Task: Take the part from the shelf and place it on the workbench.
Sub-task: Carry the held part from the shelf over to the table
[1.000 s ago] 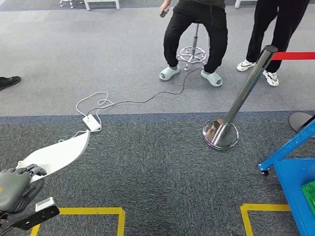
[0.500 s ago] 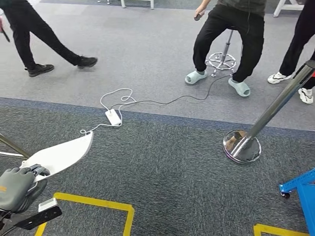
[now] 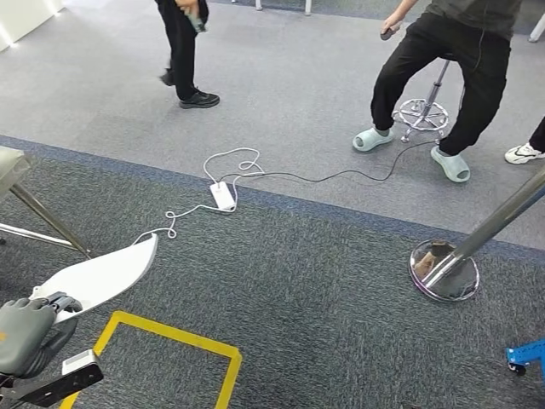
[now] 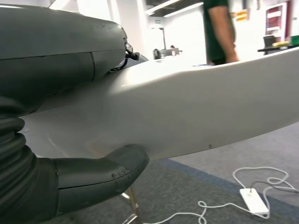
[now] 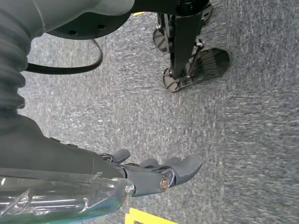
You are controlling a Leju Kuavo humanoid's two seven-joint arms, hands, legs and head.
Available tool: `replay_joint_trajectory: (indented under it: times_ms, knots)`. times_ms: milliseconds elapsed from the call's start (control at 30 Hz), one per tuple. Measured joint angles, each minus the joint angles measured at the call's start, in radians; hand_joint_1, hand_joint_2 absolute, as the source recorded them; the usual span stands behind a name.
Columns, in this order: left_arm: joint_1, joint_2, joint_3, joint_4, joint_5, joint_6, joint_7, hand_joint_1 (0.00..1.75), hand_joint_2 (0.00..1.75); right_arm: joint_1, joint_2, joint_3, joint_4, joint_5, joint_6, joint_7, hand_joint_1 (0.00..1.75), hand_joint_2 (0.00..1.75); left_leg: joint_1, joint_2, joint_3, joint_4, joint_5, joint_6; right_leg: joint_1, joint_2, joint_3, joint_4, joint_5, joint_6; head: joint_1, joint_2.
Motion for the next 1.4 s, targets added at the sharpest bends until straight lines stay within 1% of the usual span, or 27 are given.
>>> replay_joint_trajectory:
  times_ms: [67,133,167,233,267,300,333,367,433,500,567,600,667,733,800,833,900,933,1000,1033,1100,1167,1233,1300,1333,1367,1400]
  knots:
    - [0.002,0.0,0.003,0.0,-0.003,0.001,0.0,1.75,1.75,-0.001,0.0,0.0,0.0,0.0,0.001,0.001,0.0,1.75,-0.001,-0.019,0.0,-0.008,0.001,0.01,0.001,-0.02,0.004,-0.004,-0.003,0.01,0.0,0.0]
    - [0.003,0.0,0.006,-0.001,-0.007,0.003,0.001,1.75,1.75,-0.003,0.0,0.0,0.0,0.0,0.002,0.002,0.0,1.75,0.004,-0.039,0.001,-0.012,0.005,0.02,-0.002,0.0,-0.002,0.02,-0.023,0.021,0.002,0.0]
    - [0.002,0.0,0.007,-0.002,-0.008,0.004,0.002,1.75,1.75,-0.004,0.0,0.0,0.0,0.0,0.002,0.002,0.0,1.75,0.007,-0.048,0.003,-0.014,0.007,0.025,-0.005,0.024,-0.019,0.06,-0.047,0.026,0.004,0.0]
    - [0.001,0.0,0.006,-0.002,-0.01,0.005,0.003,1.75,1.75,-0.002,0.0,0.0,0.0,0.0,0.003,0.002,0.0,1.75,0.008,-0.066,0.002,-0.014,0.008,0.031,-0.008,0.07,-0.08,0.192,-0.11,0.032,0.009,0.0]
    - [0.001,-0.001,0.006,-0.002,-0.01,0.005,0.003,1.75,1.75,0.0,0.001,0.0,0.0,0.0,0.003,0.003,0.0,1.75,0.008,-0.077,0.002,-0.014,0.008,0.032,-0.009,0.078,-0.111,0.252,-0.131,0.033,0.01,0.0]
    - [0.002,-0.001,0.006,-0.002,-0.01,0.005,0.003,1.75,1.75,0.001,0.0,0.0,0.0,0.0,0.003,0.003,0.0,1.75,0.008,-0.089,0.002,-0.013,0.008,0.032,-0.009,0.081,-0.128,0.282,-0.134,0.034,0.01,0.0]
    - [0.002,-0.001,0.006,-0.002,-0.011,0.005,0.003,1.75,1.75,0.002,0.0,0.0,0.0,0.0,0.002,0.004,0.0,1.75,0.009,-0.101,0.003,-0.013,0.008,0.031,-0.01,0.084,-0.127,0.272,-0.117,0.034,0.01,0.0]
    - [0.002,-0.001,0.006,-0.002,-0.011,0.005,0.003,1.75,1.75,0.003,0.0,0.0,0.0,0.0,0.002,0.004,0.0,1.75,0.01,-0.114,0.005,-0.013,0.008,0.03,-0.011,0.088,-0.106,0.223,-0.083,0.034,0.01,0.0]
    - [0.002,-0.001,0.006,-0.002,-0.011,0.005,0.003,1.75,1.75,0.001,0.0,0.0,0.0,0.0,0.003,0.004,0.0,1.75,0.011,-0.136,0.006,-0.01,0.006,0.022,-0.018,0.124,-0.04,0.08,-0.018,0.036,0.011,0.0]
    - [0.002,0.0,0.007,-0.003,-0.011,0.005,0.003,1.75,1.75,0.0,0.001,0.0,0.0,0.0,0.003,0.004,0.0,1.75,0.011,-0.154,0.002,-0.008,0.008,0.01,-0.022,0.151,-0.003,0.006,0.004,0.033,0.011,0.0]
    - [0.004,0.0,0.008,-0.003,-0.012,0.006,0.003,1.75,1.75,-0.001,0.001,0.0,0.0,0.0,0.003,0.004,0.0,1.75,0.013,-0.169,-0.003,-0.012,0.014,-0.003,-0.019,0.138,-0.001,0.002,0.004,0.019,0.011,0.0]
    - [0.005,0.0,0.008,-0.003,-0.012,0.006,0.003,1.75,1.75,-0.002,0.001,0.0,0.0,0.0,0.003,0.004,0.0,1.75,0.014,-0.164,-0.005,-0.011,0.012,-0.008,-0.018,0.129,0.0,0.0,0.007,0.012,0.011,0.0]
    - [0.005,0.001,0.01,-0.003,-0.012,0.006,0.003,1.75,1.75,-0.003,0.001,0.0,0.0,0.0,0.002,0.004,0.0,1.75,0.013,-0.122,-0.028,0.034,-0.02,-0.016,-0.019,0.109,0.001,-0.006,0.01,-0.003,0.006,0.0]
    - [0.002,0.001,0.011,-0.003,-0.012,0.006,0.003,1.75,1.75,0.0,0.0,0.0,0.0,0.0,0.002,0.003,0.0,1.75,0.012,-0.082,-0.088,0.159,-0.088,-0.021,-0.015,0.087,0.0,-0.008,0.009,-0.011,0.001,0.0]
    - [0.003,0.001,0.01,-0.003,-0.012,0.006,0.003,1.75,1.75,0.003,0.0,0.0,0.0,0.0,0.002,0.004,0.0,1.75,0.013,-0.076,-0.141,0.271,-0.127,-0.023,-0.012,0.063,-0.001,-0.008,0.008,-0.013,0.0,0.0]
    - [0.004,0.0,0.01,-0.003,-0.012,0.006,0.003,1.75,1.75,0.003,0.0,0.0,0.0,0.0,0.002,0.004,0.0,1.75,0.013,-0.075,-0.145,0.279,-0.119,-0.023,-0.011,0.052,-0.001,-0.008,0.007,-0.013,0.0,0.0]
    - [0.005,0.0,0.01,-0.003,-0.012,0.006,0.003,1.75,1.75,0.001,0.0,0.0,0.0,0.0,0.002,0.004,0.0,1.75,0.012,-0.06,-0.093,0.184,-0.058,-0.019,-0.011,0.03,0.003,-0.008,0.005,-0.011,0.0,0.0]
    - [0.004,0.0,0.011,-0.003,-0.012,0.006,0.003,1.75,1.75,0.0,0.0,0.0,0.0,0.0,0.003,0.004,0.0,1.75,0.009,-0.035,-0.053,0.11,-0.03,-0.017,-0.009,0.021,0.006,-0.007,0.002,-0.007,0.0,0.0]
    - [0.002,0.001,0.011,-0.003,-0.011,0.006,0.003,1.75,1.75,-0.001,0.0,0.0,0.0,0.0,0.003,0.004,0.0,1.75,0.004,0.001,0.0,0.01,-0.001,-0.008,-0.003,0.005,0.01,-0.005,-0.003,0.002,0.001,0.0]
    - [0.002,0.001,0.011,-0.003,-0.012,0.006,0.004,1.75,1.75,-0.002,0.0,0.0,0.0,0.0,0.003,0.004,0.0,1.75,0.001,0.006,0.006,-0.006,-0.001,-0.003,0.0,-0.004,0.012,-0.006,-0.005,0.007,0.001,0.0]
    - [0.004,0.001,0.011,-0.003,-0.012,0.006,0.004,1.75,1.75,-0.003,0.0,0.001,0.0,0.0,0.003,0.004,0.0,1.75,0.002,-0.017,0.004,-0.01,0.001,0.008,-0.001,-0.018,0.017,-0.007,-0.009,0.017,0.002,0.0]
    - [0.004,0.0,0.011,-0.003,-0.012,0.006,0.005,1.75,1.75,-0.004,0.0,0.001,0.0,0.0,0.003,0.003,0.0,1.75,0.007,-0.036,0.005,-0.013,0.005,0.019,-0.005,0.01,0.008,0.021,-0.03,0.029,0.005,0.0]
    - [0.001,-0.001,0.01,-0.003,-0.012,0.006,0.005,1.75,1.75,-0.003,0.0,0.002,0.0,0.0,0.003,0.003,0.0,1.75,0.011,-0.054,0.006,-0.014,0.006,0.027,-0.008,0.06,-0.042,0.126,-0.085,0.036,0.011,0.0]
    - [0.001,-0.002,0.007,-0.003,-0.012,0.006,0.005,1.75,1.75,0.0,0.0,0.005,0.0,0.0,0.003,0.005,0.0,1.75,0.011,-0.075,0.005,-0.014,0.006,0.03,-0.01,0.08,-0.111,0.26,-0.137,0.039,0.014,0.0]
    - [0.001,-0.003,0.006,-0.003,-0.012,0.006,0.005,1.75,1.75,0.002,-0.001,0.006,0.0,0.0,0.003,0.005,0.0,1.75,0.011,-0.087,0.005,-0.014,0.006,0.03,-0.01,0.082,-0.132,0.291,-0.139,0.04,0.014,0.0]
    - [0.001,-0.004,0.006,-0.003,-0.012,0.006,0.006,1.75,1.75,0.003,-0.001,0.007,0.0,0.0,0.003,0.005,0.0,1.75,0.012,-0.099,0.005,-0.014,0.006,0.029,-0.01,0.083,-0.134,0.286,-0.123,0.04,0.014,0.0]
    - [0.001,-0.005,0.005,-0.003,-0.013,0.007,0.006,1.75,1.75,0.003,-0.001,0.008,0.0,0.0,0.003,0.004,0.0,1.75,0.013,-0.111,0.006,-0.013,0.006,0.027,-0.012,0.086,-0.117,0.241,-0.09,0.04,0.014,0.0]
